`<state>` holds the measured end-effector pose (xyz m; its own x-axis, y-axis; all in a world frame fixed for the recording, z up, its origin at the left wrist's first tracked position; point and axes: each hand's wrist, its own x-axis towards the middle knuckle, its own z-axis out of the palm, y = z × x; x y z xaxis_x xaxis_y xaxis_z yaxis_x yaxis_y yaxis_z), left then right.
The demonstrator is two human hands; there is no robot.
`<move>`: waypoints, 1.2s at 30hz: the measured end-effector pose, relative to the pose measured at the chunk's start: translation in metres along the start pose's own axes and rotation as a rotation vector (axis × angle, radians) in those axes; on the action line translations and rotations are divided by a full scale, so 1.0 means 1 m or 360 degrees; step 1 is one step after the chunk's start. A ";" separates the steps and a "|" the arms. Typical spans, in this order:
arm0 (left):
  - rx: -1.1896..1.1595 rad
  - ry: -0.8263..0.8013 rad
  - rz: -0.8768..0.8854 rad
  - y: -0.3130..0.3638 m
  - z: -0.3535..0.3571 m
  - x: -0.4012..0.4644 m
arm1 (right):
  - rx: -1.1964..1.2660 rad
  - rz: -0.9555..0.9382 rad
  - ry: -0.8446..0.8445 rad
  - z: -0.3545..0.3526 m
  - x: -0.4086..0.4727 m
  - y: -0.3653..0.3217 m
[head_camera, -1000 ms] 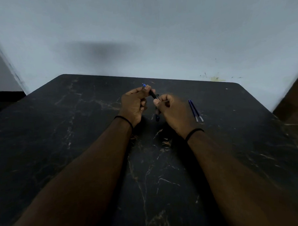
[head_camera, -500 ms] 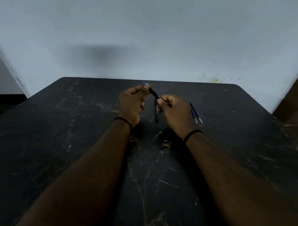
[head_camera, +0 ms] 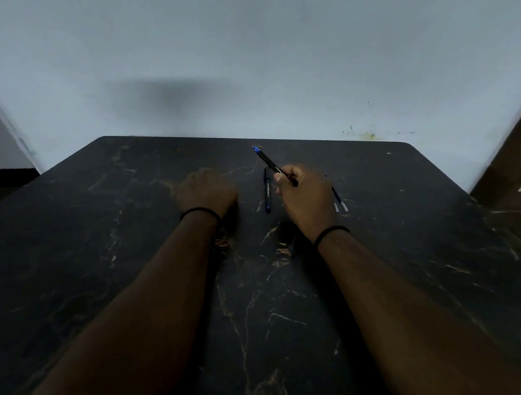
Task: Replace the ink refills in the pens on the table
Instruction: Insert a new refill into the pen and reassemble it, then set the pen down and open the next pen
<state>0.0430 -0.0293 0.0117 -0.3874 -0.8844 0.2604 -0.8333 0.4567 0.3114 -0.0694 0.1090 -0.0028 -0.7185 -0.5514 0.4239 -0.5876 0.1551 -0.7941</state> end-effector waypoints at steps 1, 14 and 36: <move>-0.0014 -0.0019 0.0046 0.000 0.000 0.000 | -0.0015 -0.0004 -0.0001 0.000 0.000 0.000; -0.2092 -0.0159 -0.0427 0.010 -0.008 -0.001 | -0.0088 -0.0086 -0.0060 -0.002 -0.003 -0.004; -0.2785 -0.0444 -0.0420 0.009 -0.004 0.000 | -0.0428 -0.0270 -0.0224 -0.005 -0.010 -0.015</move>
<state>0.0365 -0.0250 0.0180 -0.5297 -0.8472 -0.0404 0.3951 -0.2886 0.8721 -0.0554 0.1165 0.0069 -0.5546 -0.6928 0.4609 -0.7849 0.2515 -0.5663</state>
